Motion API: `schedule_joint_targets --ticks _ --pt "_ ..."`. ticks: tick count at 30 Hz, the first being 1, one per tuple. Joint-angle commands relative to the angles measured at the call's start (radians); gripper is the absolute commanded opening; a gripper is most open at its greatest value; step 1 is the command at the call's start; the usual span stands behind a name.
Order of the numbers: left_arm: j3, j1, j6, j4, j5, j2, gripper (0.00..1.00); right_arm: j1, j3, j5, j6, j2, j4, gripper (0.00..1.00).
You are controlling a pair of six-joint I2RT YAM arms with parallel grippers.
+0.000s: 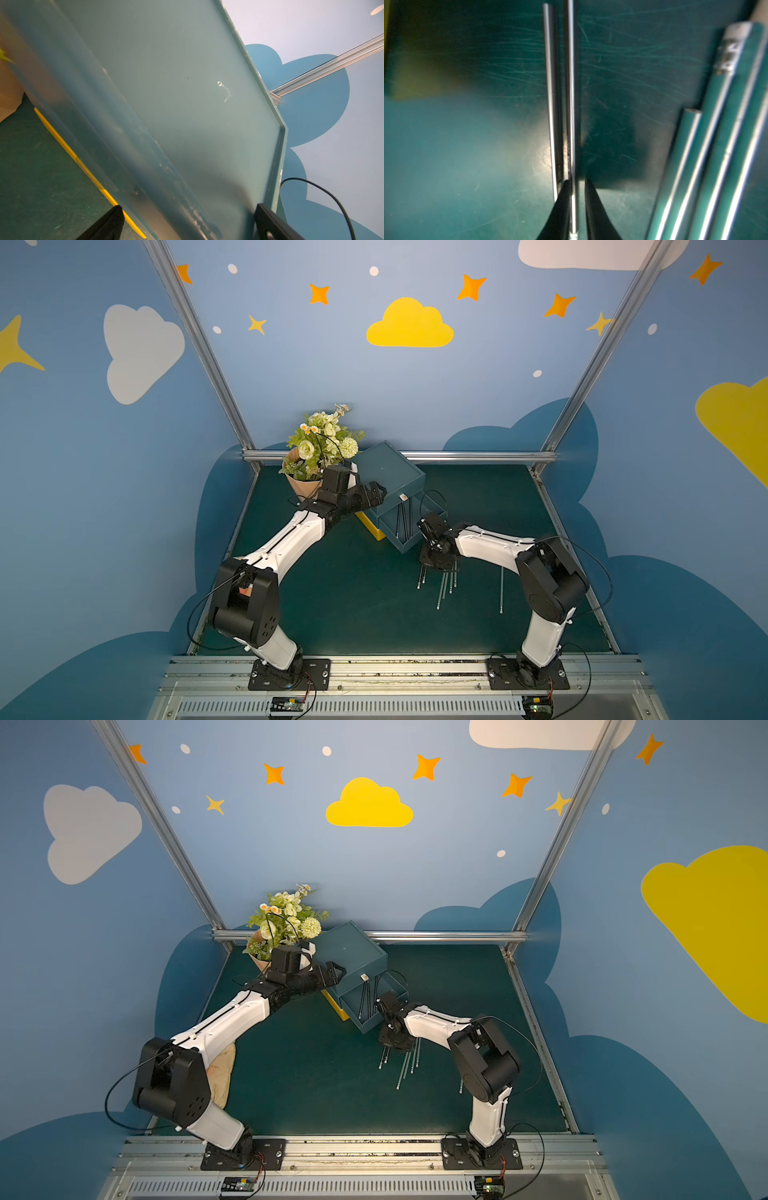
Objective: Please place the pencils in the drawer according to their color
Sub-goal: Pick up the pencil from the center of the board.
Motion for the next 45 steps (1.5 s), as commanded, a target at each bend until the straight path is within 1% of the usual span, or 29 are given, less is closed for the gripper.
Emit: schedule_joint_targets --ticks 1,7,10,12,17,19,25,31,40,45 --pt "-0.028 -0.003 0.031 -0.128 -0.019 0.013 1.00 0.005 0.028 -0.010 -0.007 0.034 0.004 0.18" --pt "-0.028 -0.003 0.030 -0.126 -0.020 0.016 1.00 0.006 0.029 -0.003 -0.005 0.056 -0.012 0.18" --pt "-0.027 -0.004 0.029 -0.126 -0.019 0.015 1.00 0.005 0.034 0.005 0.000 0.067 -0.035 0.16" --pt "-0.028 -0.002 0.029 -0.126 -0.018 0.014 1.00 0.006 0.031 0.008 0.006 0.071 -0.050 0.13" --pt "-0.029 -0.004 0.030 -0.127 -0.019 0.016 1.00 0.005 0.017 0.013 0.018 0.064 -0.072 0.00" --pt "-0.031 -0.002 0.031 -0.129 -0.019 0.015 1.00 0.006 0.008 0.014 0.020 0.050 -0.072 0.00" --pt "-0.032 -0.002 0.031 -0.130 -0.019 0.015 1.00 0.004 -0.025 0.014 0.029 -0.031 -0.071 0.00" --pt "-0.032 -0.003 0.035 -0.135 -0.021 0.013 1.00 -0.010 -0.062 0.012 0.034 -0.144 -0.073 0.00" --pt "-0.032 -0.004 0.033 -0.134 -0.022 0.013 1.00 -0.057 -0.096 0.005 0.028 -0.315 -0.121 0.00" --pt "-0.029 -0.003 0.031 -0.132 -0.022 0.015 1.00 -0.090 -0.074 0.009 0.022 -0.401 -0.150 0.00"
